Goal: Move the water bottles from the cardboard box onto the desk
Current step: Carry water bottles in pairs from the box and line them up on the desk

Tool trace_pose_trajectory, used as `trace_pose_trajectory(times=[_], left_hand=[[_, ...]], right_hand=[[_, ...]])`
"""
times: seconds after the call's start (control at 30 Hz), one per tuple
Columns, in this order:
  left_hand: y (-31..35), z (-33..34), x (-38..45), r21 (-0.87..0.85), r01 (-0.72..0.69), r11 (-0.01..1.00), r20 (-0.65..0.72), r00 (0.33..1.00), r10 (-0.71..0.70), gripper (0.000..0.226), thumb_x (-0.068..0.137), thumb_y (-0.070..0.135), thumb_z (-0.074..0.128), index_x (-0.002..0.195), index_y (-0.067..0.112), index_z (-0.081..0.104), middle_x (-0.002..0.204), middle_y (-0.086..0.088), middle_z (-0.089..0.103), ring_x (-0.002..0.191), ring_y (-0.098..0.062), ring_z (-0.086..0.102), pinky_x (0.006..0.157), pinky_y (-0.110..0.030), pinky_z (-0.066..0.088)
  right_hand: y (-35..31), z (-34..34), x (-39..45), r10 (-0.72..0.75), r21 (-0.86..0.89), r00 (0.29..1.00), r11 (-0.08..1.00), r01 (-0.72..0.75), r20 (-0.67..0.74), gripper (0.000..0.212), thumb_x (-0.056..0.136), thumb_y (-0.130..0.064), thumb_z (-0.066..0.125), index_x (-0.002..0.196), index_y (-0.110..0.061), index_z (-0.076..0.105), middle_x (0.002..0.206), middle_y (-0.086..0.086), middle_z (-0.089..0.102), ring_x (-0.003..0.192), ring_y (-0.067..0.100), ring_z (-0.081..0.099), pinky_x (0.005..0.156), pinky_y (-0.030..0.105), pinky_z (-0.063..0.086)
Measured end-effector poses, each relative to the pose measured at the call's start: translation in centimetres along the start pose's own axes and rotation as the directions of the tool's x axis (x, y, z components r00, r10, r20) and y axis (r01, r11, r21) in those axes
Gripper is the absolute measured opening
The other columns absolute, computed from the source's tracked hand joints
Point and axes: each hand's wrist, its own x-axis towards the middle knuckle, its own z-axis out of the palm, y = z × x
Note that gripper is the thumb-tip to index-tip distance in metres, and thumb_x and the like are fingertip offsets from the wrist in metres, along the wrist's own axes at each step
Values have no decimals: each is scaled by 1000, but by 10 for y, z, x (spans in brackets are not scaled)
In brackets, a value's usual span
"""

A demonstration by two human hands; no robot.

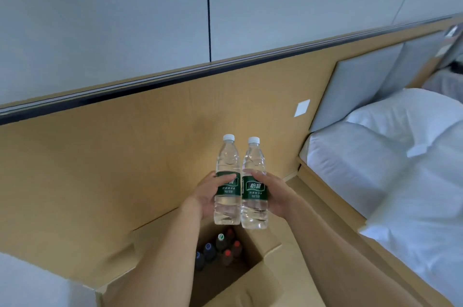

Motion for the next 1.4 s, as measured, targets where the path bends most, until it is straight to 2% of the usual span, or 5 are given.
trace_pose_trajectory(times=[0.5, 0.77, 0.93, 1.17, 1.4], left_hand=[[-43, 167, 18, 366, 38, 930, 425, 882, -203, 44, 89, 16, 74, 129, 1, 60, 124, -31, 64, 115, -51, 61, 97, -72, 45], [-87, 270, -10, 516, 41, 856, 527, 772, -355, 41, 87, 18, 78, 121, 8, 59, 106, -16, 71, 82, -35, 76, 81, -71, 53], [-128, 333, -33, 563, 42, 826, 562, 714, -419, 65, 81, 18, 83, 135, 17, 47, 126, -23, 63, 104, -49, 67, 81, -71, 53], [-205, 424, -78, 587, 28, 809, 581, 681, -445, 36, 78, 16, 85, 103, 19, 59, 107, -24, 73, 99, -46, 71, 81, -74, 51], [-279, 513, -120, 649, -40, 759, 618, 609, -497, 71, 75, 21, 88, 136, 8, 53, 125, -22, 64, 112, -46, 64, 70, -62, 58]], right_hand=[[25, -107, -170, -132, 185, 853, 949, 257, -504, 54, 81, -12, 76, 130, 1, 55, 118, 28, 68, 105, 41, 69, 77, 48, 59], [50, -156, -269, -179, 190, 694, 888, 419, -697, 55, 95, -22, 66, 142, -3, 44, 137, 30, 56, 125, 44, 57, 108, 62, 41], [68, -185, -340, -210, 186, 657, 857, 480, -724, 49, 90, -27, 70, 131, -4, 56, 120, 23, 67, 106, 36, 68, 92, 49, 56], [111, -244, -445, -151, 237, 560, 795, 559, -814, 40, 97, -36, 62, 124, -7, 62, 112, 18, 73, 100, 33, 72, 78, 44, 60], [150, -300, -553, -137, 182, 455, 788, 588, -880, 39, 97, -31, 64, 126, -5, 60, 101, 15, 72, 91, 30, 72, 79, 45, 61]])
